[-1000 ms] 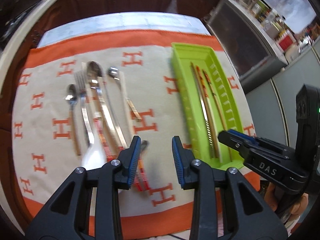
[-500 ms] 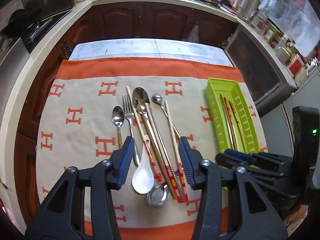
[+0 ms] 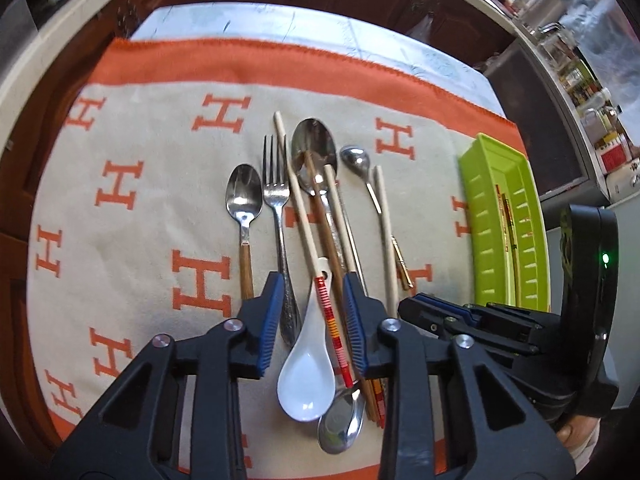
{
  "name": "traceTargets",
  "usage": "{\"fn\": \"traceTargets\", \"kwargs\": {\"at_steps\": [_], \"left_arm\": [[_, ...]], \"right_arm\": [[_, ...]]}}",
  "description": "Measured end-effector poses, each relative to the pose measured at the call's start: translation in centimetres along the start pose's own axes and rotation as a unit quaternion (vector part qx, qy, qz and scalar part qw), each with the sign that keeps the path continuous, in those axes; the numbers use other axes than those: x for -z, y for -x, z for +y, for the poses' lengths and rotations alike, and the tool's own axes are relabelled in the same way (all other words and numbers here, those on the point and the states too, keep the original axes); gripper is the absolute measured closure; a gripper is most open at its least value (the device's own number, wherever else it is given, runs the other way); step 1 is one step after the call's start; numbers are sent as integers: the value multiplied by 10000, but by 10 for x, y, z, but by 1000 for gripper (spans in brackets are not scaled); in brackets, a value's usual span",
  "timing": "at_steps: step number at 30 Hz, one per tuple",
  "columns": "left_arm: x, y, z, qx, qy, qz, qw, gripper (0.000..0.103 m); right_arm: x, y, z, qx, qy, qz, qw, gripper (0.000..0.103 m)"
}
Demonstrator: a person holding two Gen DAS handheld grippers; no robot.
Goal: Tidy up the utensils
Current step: 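Move both open tools back over the remaining utensils, then grasp a red-striped-end chopstick with the left tool while the right tool grasps a white chopstick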
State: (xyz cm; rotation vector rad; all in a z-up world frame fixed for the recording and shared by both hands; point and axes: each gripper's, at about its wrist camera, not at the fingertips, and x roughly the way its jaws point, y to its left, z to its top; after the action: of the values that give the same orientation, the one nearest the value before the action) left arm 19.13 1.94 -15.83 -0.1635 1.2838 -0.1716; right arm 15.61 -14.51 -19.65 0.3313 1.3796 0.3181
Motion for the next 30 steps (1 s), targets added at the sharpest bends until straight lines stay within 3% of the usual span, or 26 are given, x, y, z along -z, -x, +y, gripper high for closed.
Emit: {"fn": "traceTargets", "kwargs": {"at_steps": [13, 18, 21, 30], "left_arm": [[-26, -40, 7, -105, 258, 314, 9991, 86], [-34, -53, 5, -74, 333, 422, 9985, 87], [-36, -60, 5, -50, 407, 473, 9980, 94], [-39, -78, 2, -10, 543, 585, 9968, 95]], "right_arm": [[-10, -21, 13, 320, 153, 150, 9993, 92], [-15, -18, 8, 125, -13, 191, 9997, 92], [-16, -15, 1, -34, -162, 247, 9996, 92], [-14, -3, 1, -138, -225, 132, 9996, 92]]}}
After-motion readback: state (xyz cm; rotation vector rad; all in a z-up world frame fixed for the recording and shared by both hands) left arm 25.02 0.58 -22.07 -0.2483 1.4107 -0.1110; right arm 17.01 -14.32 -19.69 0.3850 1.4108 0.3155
